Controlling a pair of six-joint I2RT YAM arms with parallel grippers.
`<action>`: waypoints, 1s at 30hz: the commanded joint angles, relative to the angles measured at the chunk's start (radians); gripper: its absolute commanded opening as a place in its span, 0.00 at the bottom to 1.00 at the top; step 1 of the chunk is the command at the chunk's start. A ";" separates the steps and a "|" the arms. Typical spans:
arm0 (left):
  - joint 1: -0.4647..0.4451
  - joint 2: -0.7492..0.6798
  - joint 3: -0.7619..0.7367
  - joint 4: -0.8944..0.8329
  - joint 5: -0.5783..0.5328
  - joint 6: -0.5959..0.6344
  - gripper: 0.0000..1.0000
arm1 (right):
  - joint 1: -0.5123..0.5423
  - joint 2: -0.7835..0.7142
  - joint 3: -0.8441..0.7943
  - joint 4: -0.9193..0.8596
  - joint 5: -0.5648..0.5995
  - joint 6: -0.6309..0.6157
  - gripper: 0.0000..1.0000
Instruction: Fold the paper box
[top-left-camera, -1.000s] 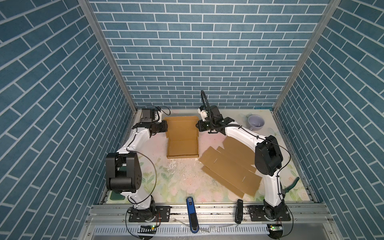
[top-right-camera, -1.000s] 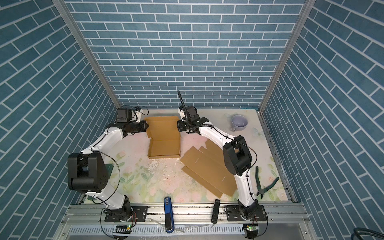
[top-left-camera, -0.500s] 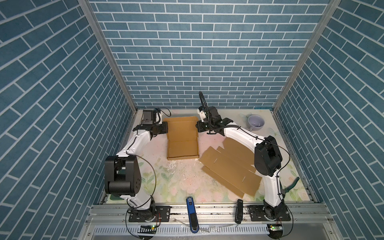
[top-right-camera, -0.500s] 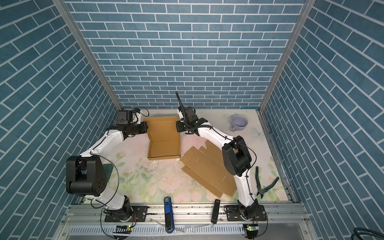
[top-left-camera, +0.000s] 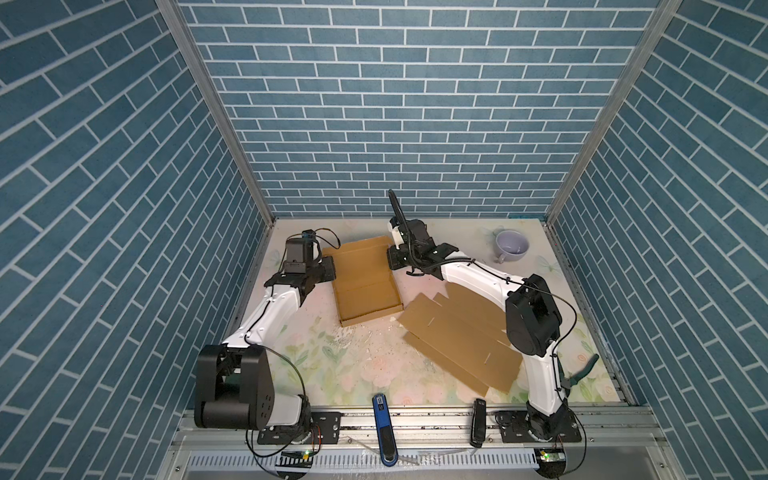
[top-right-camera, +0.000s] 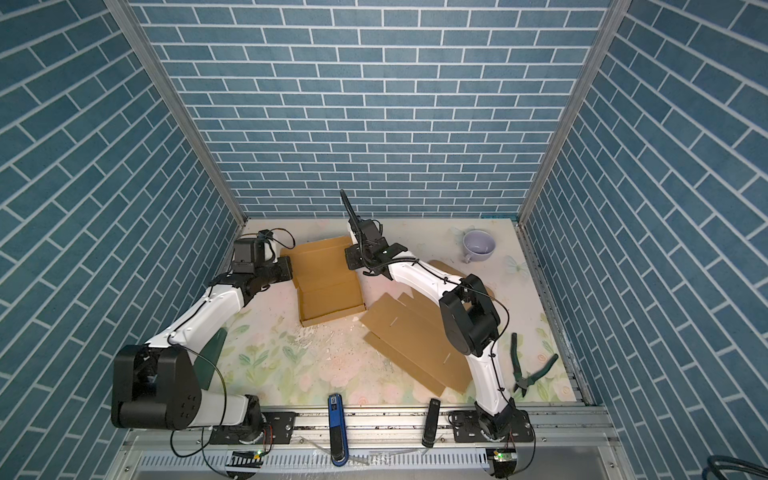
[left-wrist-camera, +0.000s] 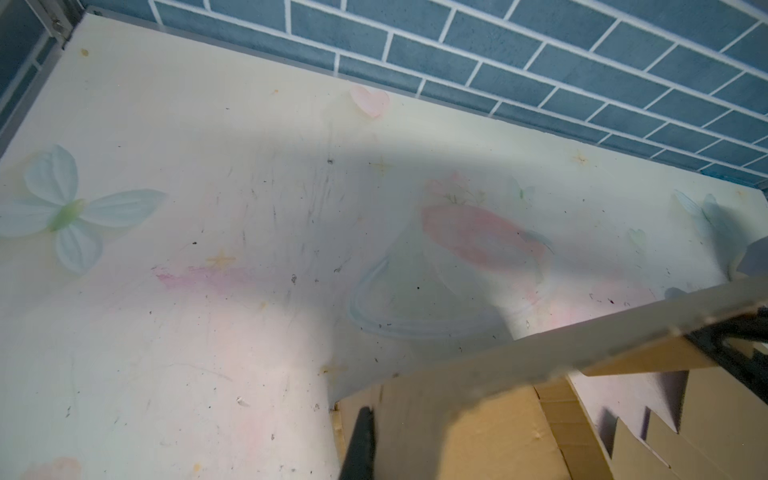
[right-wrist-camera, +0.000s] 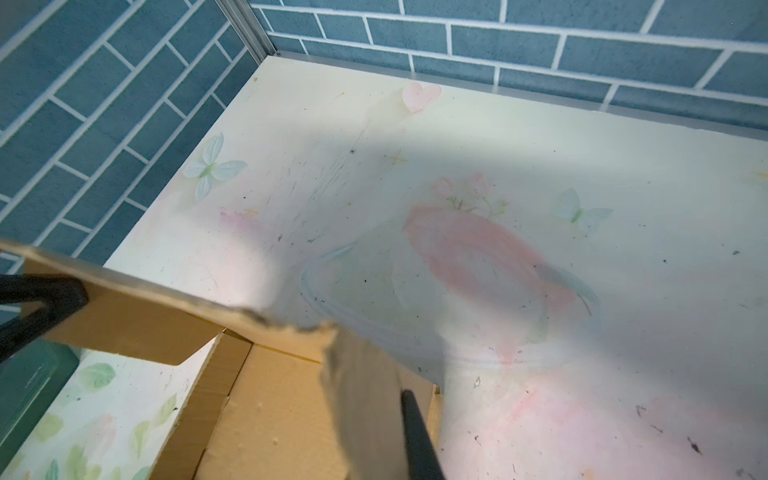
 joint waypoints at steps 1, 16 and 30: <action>-0.034 -0.022 -0.051 0.037 0.005 -0.044 0.02 | 0.049 -0.023 -0.077 0.015 -0.020 -0.021 0.09; -0.086 -0.103 -0.132 0.068 -0.086 -0.066 0.01 | 0.067 -0.095 -0.193 0.070 0.008 -0.006 0.10; -0.098 -0.147 -0.166 0.068 -0.139 -0.063 0.01 | 0.069 -0.135 -0.205 0.066 0.025 -0.010 0.21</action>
